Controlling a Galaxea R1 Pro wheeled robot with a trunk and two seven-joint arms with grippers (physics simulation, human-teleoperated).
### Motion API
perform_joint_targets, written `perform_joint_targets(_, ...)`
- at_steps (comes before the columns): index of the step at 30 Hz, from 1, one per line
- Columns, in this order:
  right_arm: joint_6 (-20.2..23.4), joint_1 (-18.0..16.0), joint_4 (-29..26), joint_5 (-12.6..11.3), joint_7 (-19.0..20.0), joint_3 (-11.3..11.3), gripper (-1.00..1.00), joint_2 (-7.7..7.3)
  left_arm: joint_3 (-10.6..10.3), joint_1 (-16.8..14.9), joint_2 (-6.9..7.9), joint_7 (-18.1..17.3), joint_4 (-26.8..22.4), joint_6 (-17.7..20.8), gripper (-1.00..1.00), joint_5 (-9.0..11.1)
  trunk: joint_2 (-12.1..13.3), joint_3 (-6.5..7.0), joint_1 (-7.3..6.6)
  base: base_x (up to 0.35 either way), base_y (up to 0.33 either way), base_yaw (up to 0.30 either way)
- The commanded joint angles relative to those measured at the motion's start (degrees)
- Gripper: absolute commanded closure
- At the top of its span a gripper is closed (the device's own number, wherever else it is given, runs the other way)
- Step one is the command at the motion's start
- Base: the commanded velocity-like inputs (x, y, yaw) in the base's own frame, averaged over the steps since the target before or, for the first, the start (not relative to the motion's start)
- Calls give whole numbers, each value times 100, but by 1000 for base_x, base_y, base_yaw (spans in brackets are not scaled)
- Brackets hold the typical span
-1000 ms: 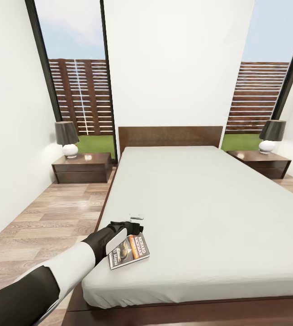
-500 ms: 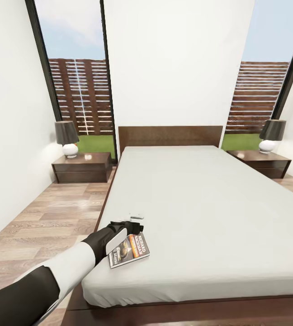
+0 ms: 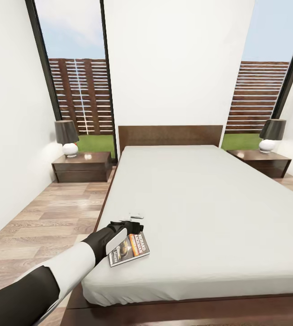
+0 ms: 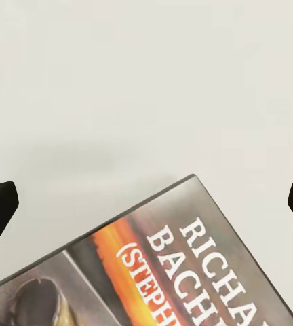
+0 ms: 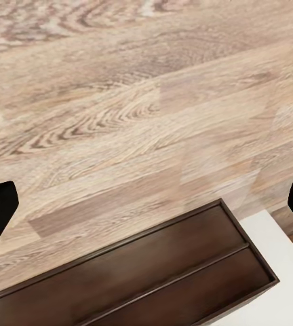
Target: In the bedroom, move the book from the bed onto either nightstand, and place the two sandals side by side next to the bed.
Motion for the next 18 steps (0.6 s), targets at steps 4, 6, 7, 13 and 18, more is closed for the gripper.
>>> perform_joint_targets(4, -46, -4, 12, -3, -2, -36, -100, -1, -47, -6, 4, 49, -11, 7, -100, 59, -2, -4, -1, 0, 0, 0)
perform_joint_targets(6, -46, -5, 12, -3, -2, -36, -100, -1, -49, -6, 4, 49, -11, 7, -100, 59, -2, -4, -1, 0, 0, 0)
perform_joint_targets(7, -46, -5, 12, -3, -2, -36, -100, -1, -48, -6, 4, 49, -11, 6, -100, 59, -2, -4, -1, 0, 0, 0)
perform_joint_targets(13, -46, -6, 13, -2, -2, -36, -100, -1, -46, -6, 4, 49, -11, 4, -100, 60, -123, -58, 65, 0, 0, 0)
perform_joint_targets(18, -46, -6, 11, -2, -2, -36, -100, -1, -47, -6, 4, 49, -11, 4, -100, 60, -283, -130, 153, 0, 0, 0)
